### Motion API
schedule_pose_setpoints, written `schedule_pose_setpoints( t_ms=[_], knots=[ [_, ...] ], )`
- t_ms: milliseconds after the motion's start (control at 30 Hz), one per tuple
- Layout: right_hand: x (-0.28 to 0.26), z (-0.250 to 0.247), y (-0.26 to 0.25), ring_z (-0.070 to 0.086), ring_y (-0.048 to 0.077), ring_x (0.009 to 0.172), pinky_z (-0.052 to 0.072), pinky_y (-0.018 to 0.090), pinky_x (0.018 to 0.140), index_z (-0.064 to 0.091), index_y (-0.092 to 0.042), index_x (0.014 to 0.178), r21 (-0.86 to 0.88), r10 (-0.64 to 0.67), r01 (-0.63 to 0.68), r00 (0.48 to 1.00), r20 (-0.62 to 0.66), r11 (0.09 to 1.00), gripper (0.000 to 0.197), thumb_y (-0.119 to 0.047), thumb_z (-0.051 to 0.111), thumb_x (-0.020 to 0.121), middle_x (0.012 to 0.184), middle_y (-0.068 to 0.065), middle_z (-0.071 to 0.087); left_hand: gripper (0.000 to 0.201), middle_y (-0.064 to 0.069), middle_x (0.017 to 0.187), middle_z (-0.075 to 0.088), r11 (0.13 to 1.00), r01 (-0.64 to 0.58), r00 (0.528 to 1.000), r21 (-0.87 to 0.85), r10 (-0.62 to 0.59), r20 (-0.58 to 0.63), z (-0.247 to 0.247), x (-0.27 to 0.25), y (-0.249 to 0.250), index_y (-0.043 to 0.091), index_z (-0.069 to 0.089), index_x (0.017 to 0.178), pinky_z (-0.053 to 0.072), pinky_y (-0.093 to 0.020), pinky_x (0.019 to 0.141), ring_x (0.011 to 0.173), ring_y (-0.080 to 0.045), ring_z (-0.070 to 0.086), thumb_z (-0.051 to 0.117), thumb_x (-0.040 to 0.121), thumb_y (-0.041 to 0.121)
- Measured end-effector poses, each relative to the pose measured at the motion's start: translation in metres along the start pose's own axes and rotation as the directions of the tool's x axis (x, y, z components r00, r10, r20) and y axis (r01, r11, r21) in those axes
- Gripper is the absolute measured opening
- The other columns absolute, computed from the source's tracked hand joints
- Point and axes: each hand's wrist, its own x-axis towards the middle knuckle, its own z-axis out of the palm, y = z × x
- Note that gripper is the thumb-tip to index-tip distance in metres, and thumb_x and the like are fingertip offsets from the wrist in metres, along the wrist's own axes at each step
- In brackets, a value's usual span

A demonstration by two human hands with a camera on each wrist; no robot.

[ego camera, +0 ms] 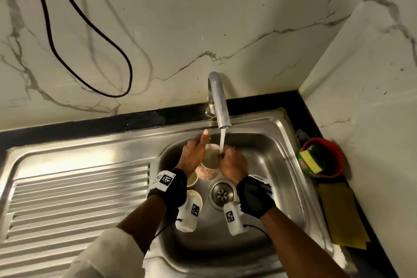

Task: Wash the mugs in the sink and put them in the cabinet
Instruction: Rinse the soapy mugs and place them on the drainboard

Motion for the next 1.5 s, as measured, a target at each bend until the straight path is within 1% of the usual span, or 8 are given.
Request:
schedule_pose_setpoints(
  t_ms=[133, 367, 600, 733, 900, 1033, 1300, 1500],
  knots=[
    [0.003, 0.004, 0.007, 0.062, 0.030, 0.109, 0.050, 0.037, 0.089, 0.064, -0.027, 0.121, 0.013, -0.023, 0.024, 0.999, -0.035, 1.000, 0.031, -0.029, 0.048, 0.095, 0.117, 0.007, 0.069, 0.042, 0.001, 0.108, 0.069, 0.993, -0.120, 0.991, 0.014, 0.121, -0.053, -0.007, 0.002, 0.029, 0.024, 0.062, 0.120, 0.054, -0.032, 0.086, 0.101, -0.016, 0.065, 0.042, 0.099, 0.054],
    [-0.001, 0.003, 0.012, 0.059, 0.038, 0.108, 0.044, 0.037, 0.086, 0.063, -0.015, 0.124, -0.084, -0.129, 0.118, 0.982, -0.139, 0.989, 0.063, -0.038, 0.015, 0.089, 0.116, 0.017, 0.066, 0.025, -0.004, 0.113, 0.068, 0.983, -0.149, 0.988, -0.107, 0.152, 0.024, -0.009, 0.019, 0.058, 0.030, 0.062, 0.112, 0.047, -0.044, 0.104, 0.112, -0.021, 0.063, 0.044, 0.101, 0.017],
    [-0.010, -0.009, -0.008, 0.067, 0.036, 0.065, 0.050, 0.032, 0.055, 0.074, -0.002, 0.087, 0.084, -0.044, 0.045, 0.999, -0.009, 0.995, 0.036, -0.022, 0.043, 0.084, 0.077, 0.020, 0.067, 0.042, -0.015, 0.129, 0.057, 0.981, -0.191, 0.962, -0.028, 0.193, 0.194, 0.001, 0.013, 0.072, 0.013, 0.041, 0.143, 0.047, -0.041, 0.103, 0.116, -0.026, 0.057, 0.048, 0.101, 0.008],
    [-0.007, -0.017, 0.002, 0.067, 0.029, 0.095, 0.049, 0.034, 0.077, 0.072, -0.009, 0.109, 0.091, -0.076, 0.088, 0.988, -0.136, 0.992, 0.025, -0.016, 0.052, 0.096, 0.102, 0.014, 0.072, 0.034, -0.001, 0.130, 0.059, 0.984, -0.135, 0.980, -0.115, 0.149, 0.129, -0.006, 0.006, 0.062, 0.041, 0.045, 0.135, 0.044, -0.043, 0.107, 0.121, -0.019, 0.056, 0.043, 0.101, 0.042],
    [-0.016, -0.022, 0.009, 0.068, 0.028, 0.088, 0.055, 0.040, 0.076, 0.073, -0.012, 0.094, 0.192, -0.037, 0.058, 0.993, -0.115, 0.980, 0.019, -0.015, 0.054, 0.094, 0.090, 0.011, 0.072, 0.056, 0.003, 0.116, 0.069, 0.997, -0.077, 0.987, -0.021, 0.079, 0.139, 0.015, -0.018, 0.005, 0.036, 0.068, 0.111, 0.047, -0.045, 0.103, 0.112, -0.016, 0.063, 0.052, 0.078, 0.079],
    [-0.015, -0.025, 0.008, 0.067, 0.030, 0.092, 0.053, 0.037, 0.078, 0.072, -0.012, 0.102, 0.112, -0.022, 0.041, 0.987, -0.161, 0.993, 0.024, -0.021, 0.052, 0.094, 0.097, 0.011, 0.072, 0.082, -0.004, 0.119, 0.067, 0.980, 0.104, 0.995, -0.167, -0.102, 0.023, 0.022, -0.031, -0.010, 0.019, 0.061, 0.129, 0.044, -0.042, 0.107, 0.114, -0.021, 0.061, 0.042, 0.080, 0.082],
    [-0.025, -0.040, 0.014, 0.065, 0.028, 0.095, 0.050, 0.031, 0.075, 0.070, -0.020, 0.110, -0.167, -0.169, 0.149, 0.978, -0.118, 0.975, 0.027, -0.027, 0.051, 0.093, 0.103, 0.007, 0.071, 0.076, -0.006, 0.103, 0.076, 0.922, 0.207, 0.978, -0.328, -0.193, 0.074, 0.026, -0.037, -0.002, 0.017, 0.072, 0.112, 0.051, -0.042, 0.098, 0.106, -0.024, 0.068, 0.017, 0.097, 0.067],
    [-0.028, -0.043, 0.027, 0.067, 0.028, 0.084, 0.056, 0.043, 0.072, 0.076, -0.007, 0.095, 0.192, -0.029, 0.052, 0.992, -0.120, 0.980, 0.020, -0.010, 0.058, 0.087, 0.087, 0.012, 0.073, 0.074, -0.004, 0.119, 0.071, 0.957, 0.148, 0.979, -0.251, -0.105, 0.175, 0.026, -0.040, -0.009, 0.023, 0.068, 0.120, 0.045, -0.041, 0.100, 0.113, -0.018, 0.063, 0.024, 0.092, 0.075]
  ],
)
